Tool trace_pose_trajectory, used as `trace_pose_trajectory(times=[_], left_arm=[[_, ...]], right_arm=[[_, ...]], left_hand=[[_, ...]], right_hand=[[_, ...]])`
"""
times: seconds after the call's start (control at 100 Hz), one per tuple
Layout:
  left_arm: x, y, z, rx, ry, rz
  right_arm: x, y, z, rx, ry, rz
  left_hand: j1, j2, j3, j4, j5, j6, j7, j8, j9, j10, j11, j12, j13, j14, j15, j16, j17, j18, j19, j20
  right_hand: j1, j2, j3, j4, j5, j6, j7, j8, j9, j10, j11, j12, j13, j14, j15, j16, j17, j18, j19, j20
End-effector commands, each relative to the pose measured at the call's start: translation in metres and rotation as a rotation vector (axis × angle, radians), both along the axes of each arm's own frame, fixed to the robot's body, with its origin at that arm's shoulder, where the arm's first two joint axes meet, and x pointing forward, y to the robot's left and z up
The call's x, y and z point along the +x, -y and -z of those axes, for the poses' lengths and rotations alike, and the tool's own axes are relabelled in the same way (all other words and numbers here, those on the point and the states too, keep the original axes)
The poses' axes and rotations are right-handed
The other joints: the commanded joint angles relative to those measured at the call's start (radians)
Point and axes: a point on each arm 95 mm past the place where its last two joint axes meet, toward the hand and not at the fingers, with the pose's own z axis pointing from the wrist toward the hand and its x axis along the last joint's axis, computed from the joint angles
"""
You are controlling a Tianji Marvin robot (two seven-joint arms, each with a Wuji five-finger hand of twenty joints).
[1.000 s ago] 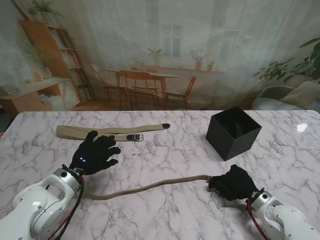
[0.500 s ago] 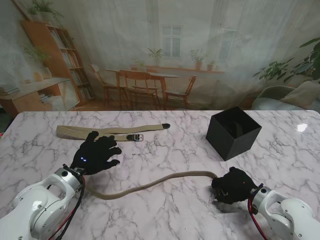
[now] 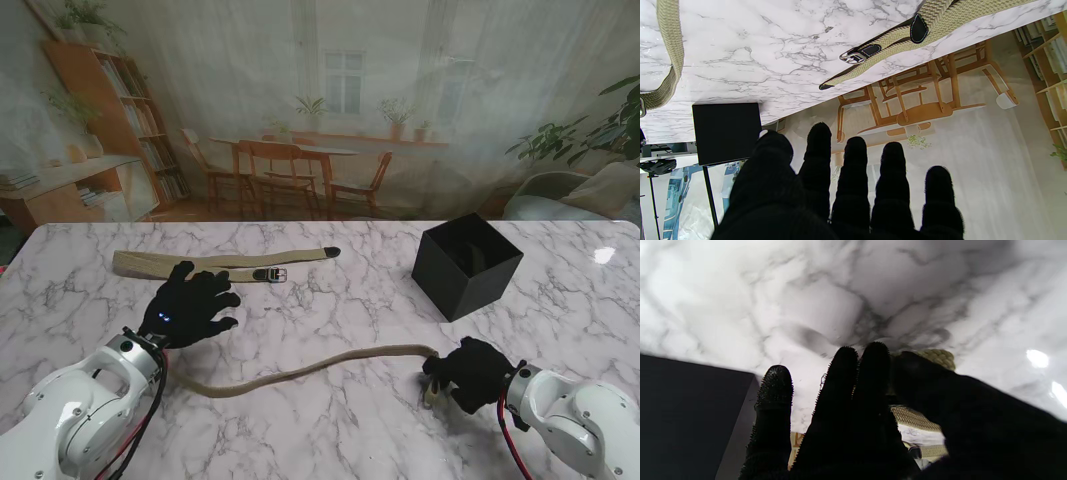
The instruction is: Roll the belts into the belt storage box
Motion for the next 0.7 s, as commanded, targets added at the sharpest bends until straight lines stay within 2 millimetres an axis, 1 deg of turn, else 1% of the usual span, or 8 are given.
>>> trace_pose_trajectory(times=[0.0,0.04,0.13,0.19,0.26,0.36,0.5,0.69], left_arm=[[0.000,0.000,0.002,0.001,-0.011,-0.006],[0.000,-0.001,0.002,0.000,-0.011,-0.007],[0.000,-0.001,0.003,0.000,-0.013,-0.007],[0.001,0.000,0.003,-0.001,-0.015,-0.007],[0.001,0.000,0.003,-0.001,-0.017,-0.006],[0.001,0.000,0.003,-0.002,-0.019,-0.005],[0.000,0.000,0.003,-0.003,-0.018,-0.006],[0.000,0.000,0.004,-0.002,-0.019,-0.007]], right_arm=[[0.001,0.002,0.005,-0.025,0.032,0.002],[0.001,0.002,0.007,-0.018,0.062,-0.001],[0.003,0.000,0.014,0.038,0.089,0.010],[0.004,-0.001,0.017,0.052,0.111,0.007],[0.004,-0.001,0.020,0.067,0.126,0.009],[0.004,-0.003,0.022,0.082,0.131,0.023],[0.003,-0.004,0.024,0.094,0.136,0.044],[0.002,-0.005,0.026,0.130,0.116,0.064]], left_hand=[[-0.008,0.025,-0.006,-0.017,0.007,0.021,-0.017,0.000,0.023,0.021,-0.011,0.011,0.007,0.014,-0.007,0.008,-0.019,0.043,-0.028,0.002],[-0.009,0.025,-0.007,-0.017,0.007,0.020,-0.017,0.001,0.023,0.021,-0.010,0.011,0.008,0.014,-0.007,0.008,-0.019,0.044,-0.029,0.002],[-0.011,0.027,-0.007,-0.018,0.008,0.019,-0.018,0.001,0.024,0.019,-0.010,0.011,0.007,0.014,-0.007,0.008,-0.020,0.044,-0.031,0.002],[-0.011,0.028,-0.007,-0.017,0.007,0.020,-0.018,0.001,0.023,0.019,-0.011,0.011,0.008,0.013,-0.007,0.008,-0.020,0.044,-0.032,0.002],[-0.013,0.029,-0.007,-0.018,0.008,0.021,-0.019,0.001,0.023,0.021,-0.011,0.011,0.007,0.015,-0.007,0.008,-0.020,0.047,-0.033,0.003],[-0.012,0.029,-0.007,-0.017,0.008,0.019,-0.018,0.001,0.023,0.020,-0.011,0.011,0.007,0.014,-0.007,0.008,-0.020,0.046,-0.035,0.003],[-0.016,0.031,-0.008,-0.018,0.009,0.020,-0.019,0.001,0.022,0.020,-0.011,0.011,0.006,0.014,-0.008,0.008,-0.021,0.046,-0.037,0.003],[-0.016,0.032,-0.007,-0.018,0.012,0.021,-0.017,0.002,0.023,0.020,-0.011,0.011,0.006,0.015,-0.008,0.008,-0.022,0.046,-0.040,0.004]], right_hand=[[0.010,-0.040,-0.019,-0.029,0.091,-0.015,0.092,0.042,0.056,-0.067,-0.014,0.004,0.017,-0.080,0.006,-0.027,0.021,-0.019,0.026,-0.006],[0.002,-0.069,-0.093,-0.120,0.162,-0.070,0.136,0.050,0.118,-0.084,0.010,0.026,0.051,-0.081,0.029,-0.029,0.043,-0.018,0.046,-0.008],[-0.007,-0.029,-0.215,-0.194,0.257,-0.138,0.176,0.026,0.185,-0.061,0.053,0.069,0.110,-0.026,0.072,-0.008,0.060,0.011,0.075,-0.007],[-0.010,-0.012,-0.248,-0.202,0.299,-0.182,0.249,-0.148,0.208,-0.044,0.111,0.079,0.146,-0.001,0.087,0.022,0.067,0.022,0.084,-0.003],[-0.038,0.022,-0.256,-0.190,0.333,-0.240,0.255,-0.211,0.185,0.014,0.166,0.091,0.163,0.044,0.100,0.045,0.062,0.058,0.083,0.002],[-0.018,0.032,-0.307,-0.225,0.349,-0.339,0.305,-0.251,0.139,0.081,0.230,0.108,0.165,0.117,0.106,0.092,0.041,0.119,0.066,0.019],[-0.013,0.041,-0.369,-0.232,0.373,-0.461,0.378,-0.264,-0.045,0.165,0.189,0.157,0.098,0.198,0.094,0.137,0.019,0.188,0.038,0.044],[-0.025,0.032,-0.355,-0.225,0.443,-0.434,0.393,-0.251,-0.430,0.277,0.125,0.109,-0.064,0.228,0.028,0.112,0.004,0.224,0.005,0.056]])
